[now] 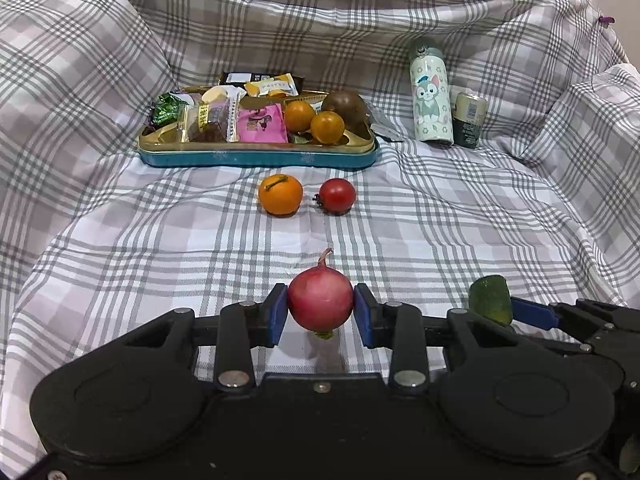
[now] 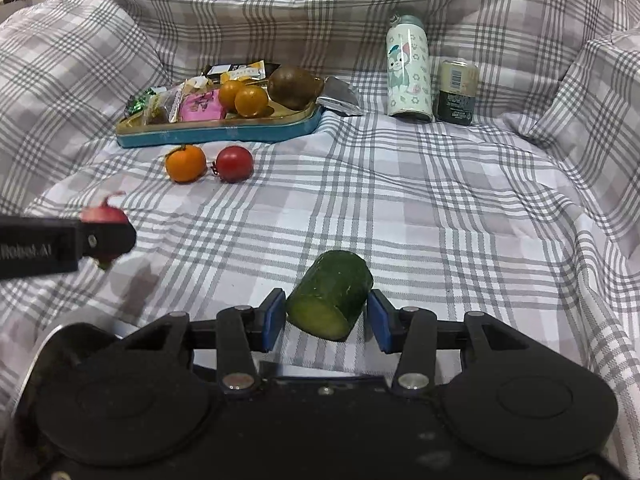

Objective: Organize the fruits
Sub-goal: 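Carry the radish and cucumber piece over the steel tray with both tools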

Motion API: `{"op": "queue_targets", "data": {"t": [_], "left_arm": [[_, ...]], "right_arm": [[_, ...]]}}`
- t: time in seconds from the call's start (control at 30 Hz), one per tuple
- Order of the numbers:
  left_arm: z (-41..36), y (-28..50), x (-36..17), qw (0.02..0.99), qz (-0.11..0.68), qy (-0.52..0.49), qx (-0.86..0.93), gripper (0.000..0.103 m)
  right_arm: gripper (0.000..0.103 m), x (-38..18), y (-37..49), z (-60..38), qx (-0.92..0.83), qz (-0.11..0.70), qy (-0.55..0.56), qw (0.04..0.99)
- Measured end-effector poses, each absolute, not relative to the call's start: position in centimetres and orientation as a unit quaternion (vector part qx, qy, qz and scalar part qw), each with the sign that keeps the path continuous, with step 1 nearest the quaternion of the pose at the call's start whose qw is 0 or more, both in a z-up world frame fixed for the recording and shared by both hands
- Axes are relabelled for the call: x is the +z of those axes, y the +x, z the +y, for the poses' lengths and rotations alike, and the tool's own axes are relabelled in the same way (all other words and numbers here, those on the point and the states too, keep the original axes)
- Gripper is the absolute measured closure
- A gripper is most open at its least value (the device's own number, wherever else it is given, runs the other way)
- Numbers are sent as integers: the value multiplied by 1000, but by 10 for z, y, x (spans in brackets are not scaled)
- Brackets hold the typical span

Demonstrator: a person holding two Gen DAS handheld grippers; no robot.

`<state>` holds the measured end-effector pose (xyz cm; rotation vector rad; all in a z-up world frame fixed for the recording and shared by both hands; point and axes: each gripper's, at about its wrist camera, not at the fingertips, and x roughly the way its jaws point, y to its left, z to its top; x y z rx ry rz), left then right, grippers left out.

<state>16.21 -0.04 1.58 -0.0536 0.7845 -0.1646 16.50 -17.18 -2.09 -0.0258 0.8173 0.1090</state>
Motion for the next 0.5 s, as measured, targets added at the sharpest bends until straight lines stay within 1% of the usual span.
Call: {"op": "queue_targets", "data": {"t": [0.13, 0.2, 0.5], "left_arm": [[-2, 164, 12, 919, 385, -27, -84, 59], [-3, 165, 11, 918, 386, -28, -85, 59], [-1, 146, 21, 922, 376, -34, -90, 59]], "right_arm": [[55, -23, 169, -175, 45, 403, 1, 914], [60, -23, 169, -177, 45, 400, 11, 915], [60, 0, 146, -184, 57, 335, 28, 940]]}}
